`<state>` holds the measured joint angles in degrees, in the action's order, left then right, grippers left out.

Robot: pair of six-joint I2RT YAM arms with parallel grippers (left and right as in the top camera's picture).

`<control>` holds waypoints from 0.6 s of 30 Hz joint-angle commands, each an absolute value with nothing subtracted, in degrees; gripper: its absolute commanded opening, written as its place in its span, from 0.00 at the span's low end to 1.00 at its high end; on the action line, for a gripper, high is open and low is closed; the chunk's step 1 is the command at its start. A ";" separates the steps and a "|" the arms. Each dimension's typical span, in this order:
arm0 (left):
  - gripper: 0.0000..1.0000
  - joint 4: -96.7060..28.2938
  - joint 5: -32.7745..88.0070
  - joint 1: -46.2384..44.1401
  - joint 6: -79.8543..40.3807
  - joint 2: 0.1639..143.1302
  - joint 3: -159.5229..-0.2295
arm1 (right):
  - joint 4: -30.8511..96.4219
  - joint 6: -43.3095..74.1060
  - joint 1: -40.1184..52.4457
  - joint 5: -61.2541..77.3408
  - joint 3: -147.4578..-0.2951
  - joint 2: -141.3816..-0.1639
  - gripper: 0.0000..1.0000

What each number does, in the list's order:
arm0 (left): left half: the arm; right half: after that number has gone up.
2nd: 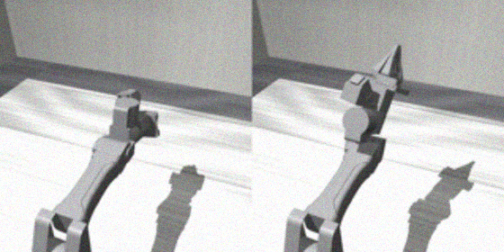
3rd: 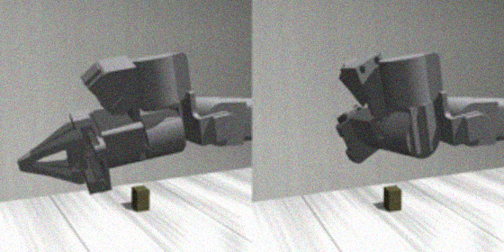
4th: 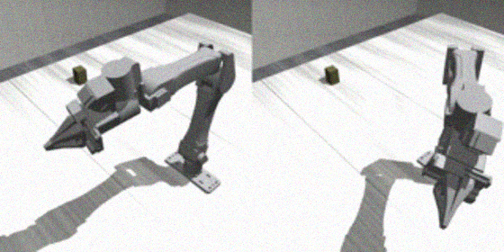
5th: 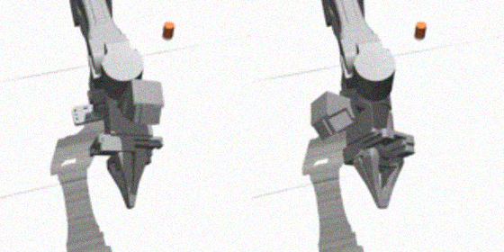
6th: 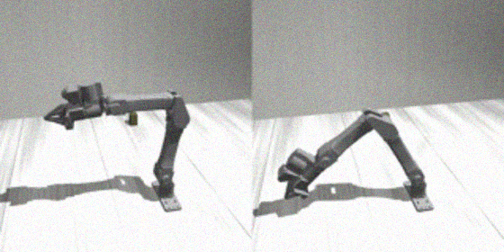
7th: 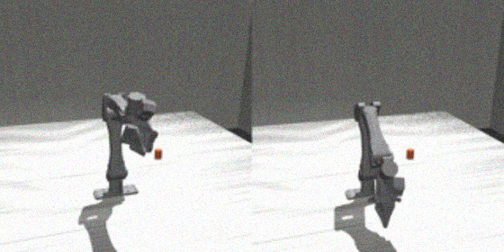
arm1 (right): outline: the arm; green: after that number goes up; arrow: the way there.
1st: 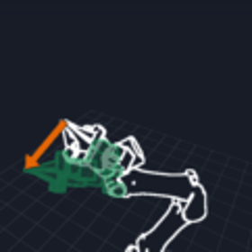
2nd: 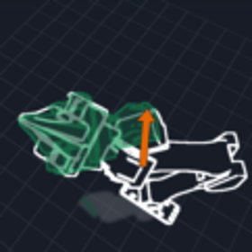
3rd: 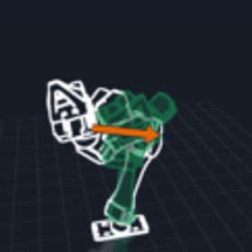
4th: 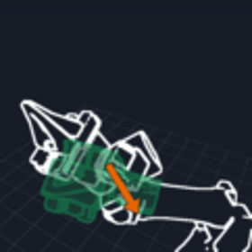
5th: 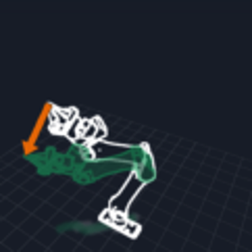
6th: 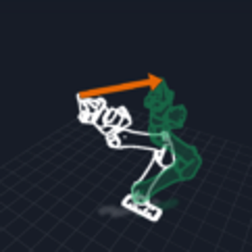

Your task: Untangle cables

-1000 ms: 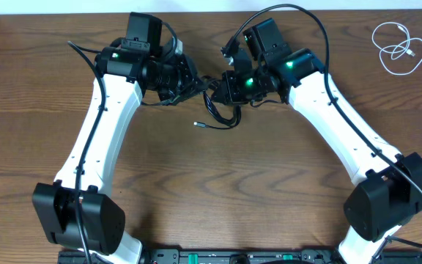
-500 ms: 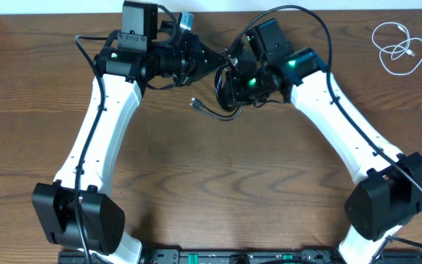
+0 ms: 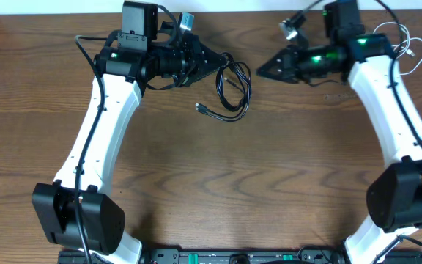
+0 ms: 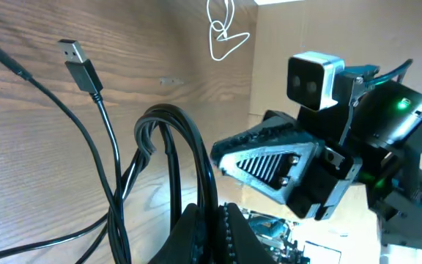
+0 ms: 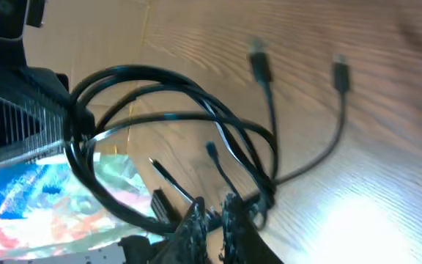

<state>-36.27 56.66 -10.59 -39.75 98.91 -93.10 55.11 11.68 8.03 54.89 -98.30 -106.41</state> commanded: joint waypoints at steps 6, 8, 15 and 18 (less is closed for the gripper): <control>0.07 -36.34 51.29 -10.31 -51.11 99.00 -93.49 | 61.82 4.62 10.85 41.82 -97.60 -104.57 0.45; 0.07 -36.29 48.77 -10.31 -56.90 99.00 -93.49 | 61.89 4.64 12.36 40.42 -97.36 -104.60 0.48; 0.08 -34.11 45.74 -10.31 -77.10 99.00 -93.49 | 59.79 12.40 17.45 33.34 -95.79 -104.64 0.53; 0.07 -33.67 44.03 -10.28 -83.50 99.00 -93.49 | 56.18 16.01 19.62 32.86 -94.02 -104.64 0.56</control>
